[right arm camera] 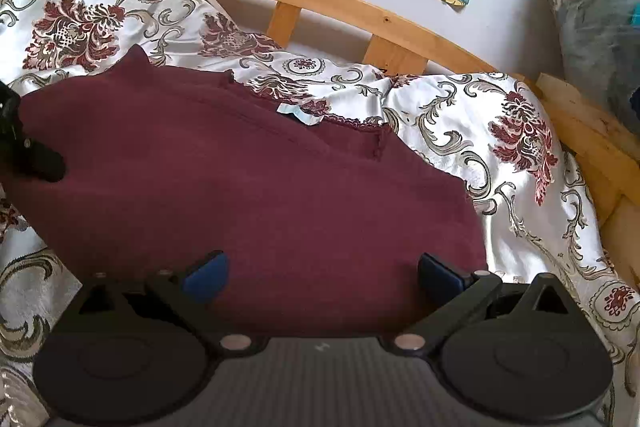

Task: Fold small clothes

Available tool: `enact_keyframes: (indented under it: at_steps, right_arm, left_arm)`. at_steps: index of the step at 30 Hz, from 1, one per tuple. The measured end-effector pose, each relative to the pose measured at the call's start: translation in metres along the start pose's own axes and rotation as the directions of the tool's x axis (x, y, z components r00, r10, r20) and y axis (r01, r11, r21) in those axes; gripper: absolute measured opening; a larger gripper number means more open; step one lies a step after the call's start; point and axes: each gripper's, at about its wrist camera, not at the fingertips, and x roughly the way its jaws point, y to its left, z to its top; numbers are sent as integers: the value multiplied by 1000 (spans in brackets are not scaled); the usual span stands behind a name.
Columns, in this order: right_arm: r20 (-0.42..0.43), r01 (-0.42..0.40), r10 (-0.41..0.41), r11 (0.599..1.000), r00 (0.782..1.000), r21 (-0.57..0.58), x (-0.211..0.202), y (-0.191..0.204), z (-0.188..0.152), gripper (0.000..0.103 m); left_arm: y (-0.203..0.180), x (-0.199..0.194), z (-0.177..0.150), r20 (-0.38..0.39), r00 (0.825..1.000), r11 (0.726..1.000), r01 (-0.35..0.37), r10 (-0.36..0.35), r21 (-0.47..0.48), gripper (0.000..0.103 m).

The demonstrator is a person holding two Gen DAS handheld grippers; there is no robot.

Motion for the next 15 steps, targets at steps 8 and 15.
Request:
enact_keyframes:
  at_steps: [8,15]
  right_arm:
    - [-26,-102,98,975,995,-198,8,-6,18,103]
    - [0,-70,70,997,998,30,1,-87,40,103]
  left_arm:
    - [-38,-8,6,56,991,990,-127,124,58,22]
    - [-96,-19,15,161,975,946,-190,151,263,18]
